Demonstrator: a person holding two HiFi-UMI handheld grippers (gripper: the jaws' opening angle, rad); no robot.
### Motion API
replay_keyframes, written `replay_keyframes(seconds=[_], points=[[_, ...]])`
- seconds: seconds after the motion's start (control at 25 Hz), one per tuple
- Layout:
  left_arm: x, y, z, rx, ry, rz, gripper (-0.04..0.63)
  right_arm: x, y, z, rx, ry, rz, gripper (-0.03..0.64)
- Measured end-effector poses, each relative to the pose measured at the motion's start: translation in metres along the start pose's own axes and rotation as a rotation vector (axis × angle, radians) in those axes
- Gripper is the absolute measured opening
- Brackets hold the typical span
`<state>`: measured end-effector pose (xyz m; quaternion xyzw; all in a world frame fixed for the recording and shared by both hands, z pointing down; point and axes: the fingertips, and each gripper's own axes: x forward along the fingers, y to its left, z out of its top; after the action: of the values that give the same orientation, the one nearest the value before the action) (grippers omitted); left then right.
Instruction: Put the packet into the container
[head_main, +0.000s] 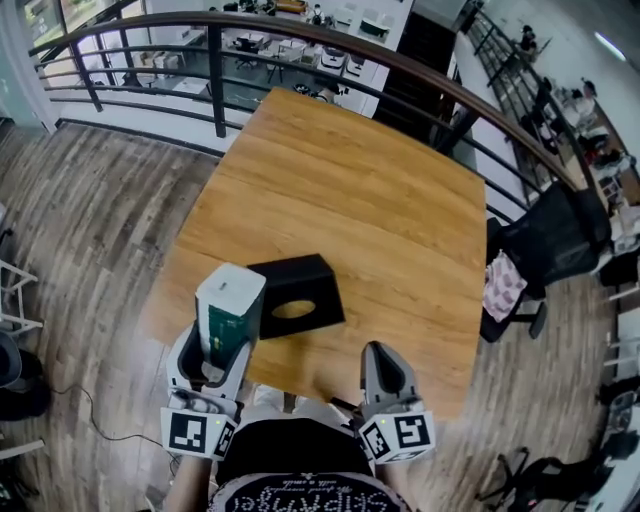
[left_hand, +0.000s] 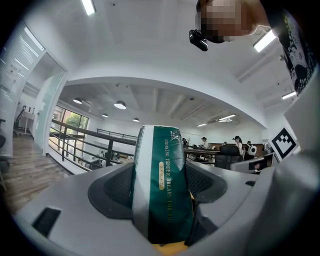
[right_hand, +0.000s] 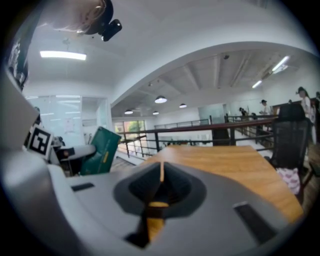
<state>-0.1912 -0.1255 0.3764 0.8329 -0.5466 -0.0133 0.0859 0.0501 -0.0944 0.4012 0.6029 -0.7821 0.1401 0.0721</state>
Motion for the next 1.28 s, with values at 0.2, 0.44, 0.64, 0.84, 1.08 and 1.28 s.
replay_keyframes(seconds=[0.2, 0.44, 0.64, 0.84, 1.08, 1.28], points=[[0.002, 0.011, -0.008, -0.012, 0.027, -0.013, 0.348, 0.005, 0.008, -0.002, 0.004, 0.015, -0.014, 0.040], [0.003, 0.015, -0.010, -0.017, 0.037, -0.016, 0.348, 0.008, 0.009, -0.001, 0.002, 0.018, -0.022, 0.040], [0.006, 0.013, -0.008, -0.015, 0.034, -0.005, 0.348, 0.011, 0.004, 0.002, 0.003, 0.013, -0.015, 0.040], [0.011, 0.014, -0.006, -0.010, 0.026, 0.012, 0.348, 0.018, -0.001, 0.006, 0.002, 0.003, -0.001, 0.040], [0.022, 0.007, -0.004, -0.008, 0.018, 0.032, 0.348, 0.023, -0.018, 0.012, -0.001, 0.000, 0.007, 0.040], [0.033, -0.009, -0.002, -0.004, 0.019, 0.035, 0.348, 0.020, -0.038, 0.014, 0.000, 0.007, 0.004, 0.040]])
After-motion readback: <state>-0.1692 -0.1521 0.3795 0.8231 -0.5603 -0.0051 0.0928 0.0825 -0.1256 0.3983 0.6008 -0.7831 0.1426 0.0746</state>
